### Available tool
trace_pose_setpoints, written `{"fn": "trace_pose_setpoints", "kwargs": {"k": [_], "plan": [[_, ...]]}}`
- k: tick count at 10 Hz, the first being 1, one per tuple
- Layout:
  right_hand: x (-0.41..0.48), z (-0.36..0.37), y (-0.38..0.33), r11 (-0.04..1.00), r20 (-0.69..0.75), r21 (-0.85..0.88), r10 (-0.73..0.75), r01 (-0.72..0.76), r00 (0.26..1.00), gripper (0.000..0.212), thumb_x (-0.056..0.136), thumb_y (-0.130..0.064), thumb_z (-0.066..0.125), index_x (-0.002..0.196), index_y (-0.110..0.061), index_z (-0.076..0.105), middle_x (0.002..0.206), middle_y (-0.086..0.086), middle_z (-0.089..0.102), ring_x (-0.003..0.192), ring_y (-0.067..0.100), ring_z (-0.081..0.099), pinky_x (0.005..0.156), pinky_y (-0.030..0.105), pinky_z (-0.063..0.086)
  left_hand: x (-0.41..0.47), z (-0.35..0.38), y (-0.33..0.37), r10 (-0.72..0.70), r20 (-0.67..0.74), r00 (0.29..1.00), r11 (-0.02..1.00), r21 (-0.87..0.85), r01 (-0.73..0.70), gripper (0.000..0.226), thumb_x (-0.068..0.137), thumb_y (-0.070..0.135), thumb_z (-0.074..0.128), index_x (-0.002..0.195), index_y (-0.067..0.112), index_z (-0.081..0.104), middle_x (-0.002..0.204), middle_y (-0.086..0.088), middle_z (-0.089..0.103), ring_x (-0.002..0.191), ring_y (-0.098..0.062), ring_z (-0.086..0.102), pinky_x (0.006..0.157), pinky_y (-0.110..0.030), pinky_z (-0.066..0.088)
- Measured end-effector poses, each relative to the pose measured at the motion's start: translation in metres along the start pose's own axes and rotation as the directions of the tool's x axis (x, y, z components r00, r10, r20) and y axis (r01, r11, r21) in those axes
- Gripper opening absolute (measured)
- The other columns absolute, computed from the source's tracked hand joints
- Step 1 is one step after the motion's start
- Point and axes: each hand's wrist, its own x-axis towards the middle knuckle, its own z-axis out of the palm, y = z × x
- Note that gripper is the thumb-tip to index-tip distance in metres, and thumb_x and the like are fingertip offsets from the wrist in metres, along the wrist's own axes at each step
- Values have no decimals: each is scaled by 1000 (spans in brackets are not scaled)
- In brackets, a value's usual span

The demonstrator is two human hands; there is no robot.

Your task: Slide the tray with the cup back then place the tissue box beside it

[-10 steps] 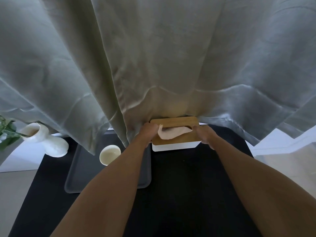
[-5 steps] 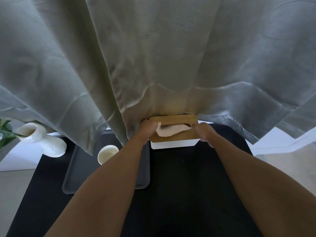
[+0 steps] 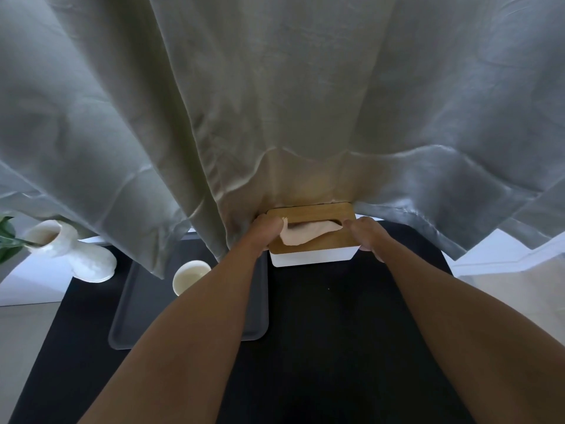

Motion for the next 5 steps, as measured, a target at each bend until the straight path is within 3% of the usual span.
{"fn": "trace_pose_setpoints", "kwargs": {"k": [2,3,4,5], "plan": [[-4,1,1,1000,-12,-7,-6,6,1000,54,93,-45,45,132,-9,49,119,7,57,107,23,54,105,47,47,0,-2,-7,-5,53,999,1000,12,4,47,88,16,49,132,4,55,124,-11,61,115,-31,61,103,-45,52],[-11,1,-1,1000,2,-25,-14,15,1000,60,96,-46,43,142,-9,41,139,13,50,116,27,50,110,47,42,15,-6,-20,39,77,996,999,-16,-37,58,79,30,56,132,7,58,124,-9,64,111,-27,62,102,-45,53],[-16,-1,1,997,-4,-16,-78,78,997,71,97,-48,43,154,-11,23,158,12,31,142,32,35,113,45,31,-7,-15,-21,134,87,987,991,5,-135,45,85,41,62,116,8,67,110,-6,69,101,-23,64,85,-32,53],[-27,-6,1,980,-75,4,-197,198,977,71,96,-49,45,154,-15,22,159,10,31,143,30,34,108,42,33,-43,-34,-32,210,120,970,971,87,-221,17,92,26,61,91,11,70,91,-4,67,84,-19,62,73,-30,45]]}}
